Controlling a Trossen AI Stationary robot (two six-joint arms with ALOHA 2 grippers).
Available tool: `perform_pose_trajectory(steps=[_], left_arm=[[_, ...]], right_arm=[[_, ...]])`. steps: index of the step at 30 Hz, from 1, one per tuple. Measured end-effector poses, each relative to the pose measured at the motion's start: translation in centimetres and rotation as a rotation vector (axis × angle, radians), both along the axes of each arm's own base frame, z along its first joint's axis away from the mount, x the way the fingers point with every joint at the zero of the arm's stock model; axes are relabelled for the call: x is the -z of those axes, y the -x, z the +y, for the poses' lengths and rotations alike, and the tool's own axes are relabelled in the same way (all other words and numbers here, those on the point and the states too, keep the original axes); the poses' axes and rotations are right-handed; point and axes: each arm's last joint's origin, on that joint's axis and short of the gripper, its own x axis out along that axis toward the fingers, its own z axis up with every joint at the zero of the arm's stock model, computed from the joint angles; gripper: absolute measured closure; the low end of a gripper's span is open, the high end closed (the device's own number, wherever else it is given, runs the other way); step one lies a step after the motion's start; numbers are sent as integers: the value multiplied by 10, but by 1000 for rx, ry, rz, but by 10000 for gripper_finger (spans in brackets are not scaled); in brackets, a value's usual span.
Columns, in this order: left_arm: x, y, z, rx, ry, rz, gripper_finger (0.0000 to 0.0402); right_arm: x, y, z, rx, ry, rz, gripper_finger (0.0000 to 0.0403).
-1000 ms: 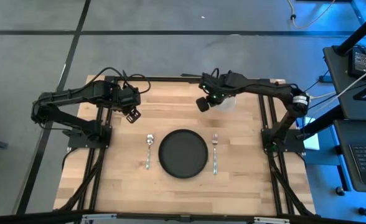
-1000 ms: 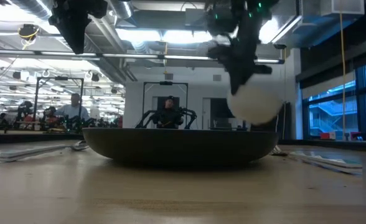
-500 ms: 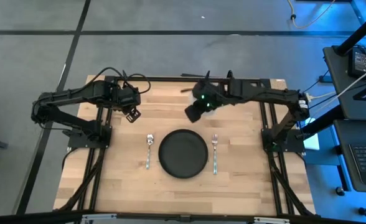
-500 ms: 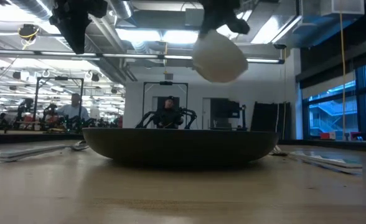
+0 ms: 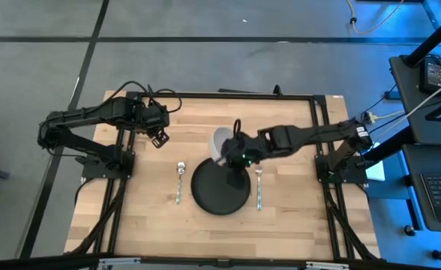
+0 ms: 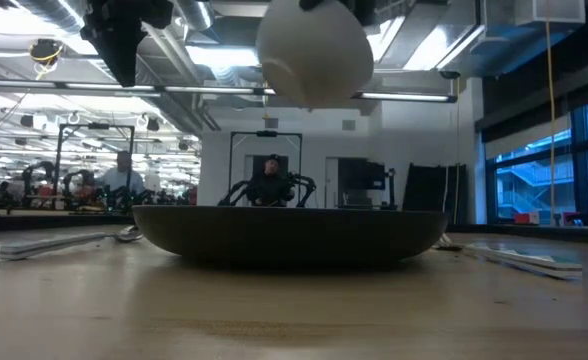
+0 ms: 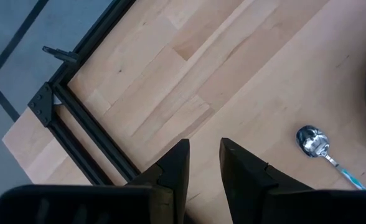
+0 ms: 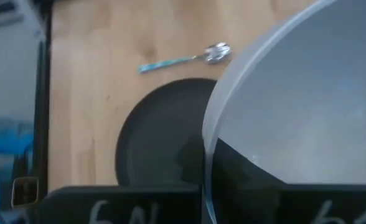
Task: Set table place
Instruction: Put the white bowl on top of the black plate
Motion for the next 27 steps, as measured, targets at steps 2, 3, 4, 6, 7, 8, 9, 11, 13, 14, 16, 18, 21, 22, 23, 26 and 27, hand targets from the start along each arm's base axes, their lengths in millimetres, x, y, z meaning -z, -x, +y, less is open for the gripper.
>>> perform_pose_trajectory(steps=[2,3,4,6,7,8,9,11,13,14,16,18,21,22,23,26,27], left_arm=[[0,0,0,0,0,0,319],[0,0,0,0,0,-1,319],[0,0,0,0,0,0,319],[0,0,0,0,0,0,319],[0,0,0,0,0,0,319],[0,0,0,0,0,0,319],[0,0,0,0,0,0,319],[0,0,0,0,0,0,319],[0,0,0,0,0,0,319],[0,0,0,0,0,0,319],[0,0,0,-1,0,0,319],[0,0,0,-1,0,0,319],[0,0,0,-1,0,0,319],[0,0,0,-1,0,0,319],[0,0,0,-1,0,0,319],[0,0,0,-1,0,-1,319],[0,0,0,-2,0,-1,319]], right_arm=[[2,-1,9,-56,26,0,397],[3,-1,13,-78,34,-5,397],[4,-2,16,-90,36,-3,397],[9,-3,22,-116,22,13,397],[12,-5,25,-125,11,23,397],[15,-6,27,-136,5,33,397],[20,-9,31,-147,2,46,397],[30,-14,36,-166,2,73,397],[43,-20,42,-184,1,109,397],[49,-22,45,-204,-4,129,397],[61,-27,50,-238,-26,163,397],[73,-31,54,-243,-60,200,397],[84,-35,59,-228,-77,234,397],[87,-36,59,-229,-75,241,397],[90,-37,61,-231,-73,247,397],[97,-39,62,-236,-67,265,397],[100,-40,62,-236,-66,272,397]])
